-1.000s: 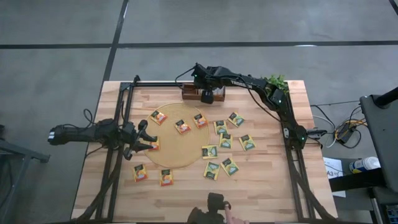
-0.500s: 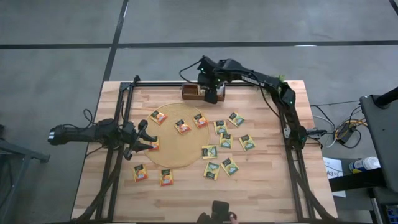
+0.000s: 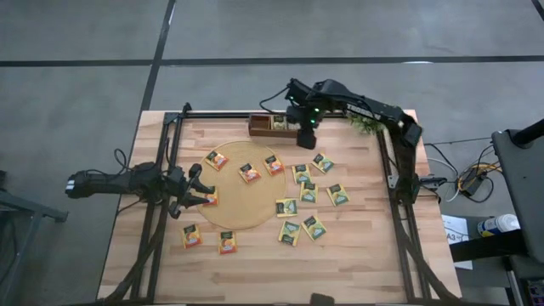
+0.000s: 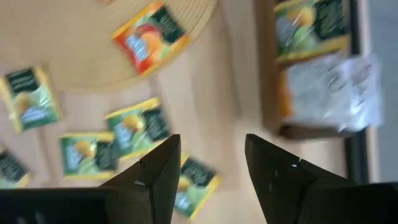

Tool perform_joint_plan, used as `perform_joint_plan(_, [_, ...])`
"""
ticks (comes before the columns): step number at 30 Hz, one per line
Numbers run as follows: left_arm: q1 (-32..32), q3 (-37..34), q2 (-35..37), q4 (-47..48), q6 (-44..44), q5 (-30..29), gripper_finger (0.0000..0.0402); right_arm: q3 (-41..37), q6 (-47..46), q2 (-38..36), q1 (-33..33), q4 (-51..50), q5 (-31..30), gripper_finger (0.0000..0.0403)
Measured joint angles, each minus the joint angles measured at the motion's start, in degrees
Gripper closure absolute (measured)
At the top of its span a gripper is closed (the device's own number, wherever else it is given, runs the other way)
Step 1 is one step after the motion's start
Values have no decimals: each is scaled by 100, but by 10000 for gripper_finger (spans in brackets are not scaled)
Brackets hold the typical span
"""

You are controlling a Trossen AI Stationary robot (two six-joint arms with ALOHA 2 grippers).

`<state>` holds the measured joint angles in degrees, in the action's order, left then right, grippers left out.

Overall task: Pick & Place Tea
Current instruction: Put the yellow tea bag into the middle section of the wooden organizer

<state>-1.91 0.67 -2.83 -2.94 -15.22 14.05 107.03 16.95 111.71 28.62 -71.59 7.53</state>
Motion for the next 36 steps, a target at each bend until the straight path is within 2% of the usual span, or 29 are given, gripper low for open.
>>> perform_joint_plan(9, [0, 0, -1, 0, 0, 0, 264, -2452, -517, -1697, -94, 1158, 818, 225])
perform_joint_plan(18, [-1, 0, -1, 0, 0, 0, 264, -3764, 258, -2949, -779, 1409, 972, 222])
perform_joint_plan(24, [0, 0, -2, 0, 0, 0, 264, -4333, 447, -3192, -1577, 1944, 1112, 225])
perform_joint_plan(31, [-1, 0, 0, 0, 0, 0, 264, -4789, 328, -2942, -2584, 2814, 1106, 219])
perform_joint_plan(36, [-1, 0, -2, 0, 0, 0, 264, -4943, -100, -2857, -2883, 3230, 1216, 199])
